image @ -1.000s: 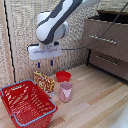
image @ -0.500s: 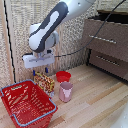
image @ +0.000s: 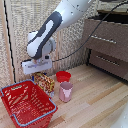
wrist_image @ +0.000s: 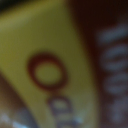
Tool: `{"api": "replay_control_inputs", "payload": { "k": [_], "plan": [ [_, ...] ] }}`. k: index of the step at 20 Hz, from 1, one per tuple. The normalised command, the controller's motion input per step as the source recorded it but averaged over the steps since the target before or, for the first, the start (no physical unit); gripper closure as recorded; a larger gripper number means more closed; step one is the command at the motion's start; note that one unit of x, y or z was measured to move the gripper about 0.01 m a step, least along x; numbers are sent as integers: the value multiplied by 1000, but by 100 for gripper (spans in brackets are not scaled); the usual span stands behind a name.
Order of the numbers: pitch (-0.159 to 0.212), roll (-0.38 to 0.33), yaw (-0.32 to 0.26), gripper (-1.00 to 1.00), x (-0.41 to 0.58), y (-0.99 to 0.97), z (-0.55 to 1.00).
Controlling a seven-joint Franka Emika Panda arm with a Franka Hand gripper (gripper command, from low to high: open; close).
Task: Shift your gripper thoughtfully near the cereal snack bar. Tenderly grip the snack bar with your precision device. Carefully hover the precision device above the first drawer installation and invite the snack bar to descend into the first drawer installation.
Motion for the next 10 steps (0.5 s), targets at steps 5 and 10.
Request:
{"api": "replay_control_inputs", "payload": {
  "k": [5, 10],
  "plan": [
    [-18, -28, 0, 100, 49, 100, 19],
    [-9, -12, 0, 100, 151, 14, 284]
  ]
}}
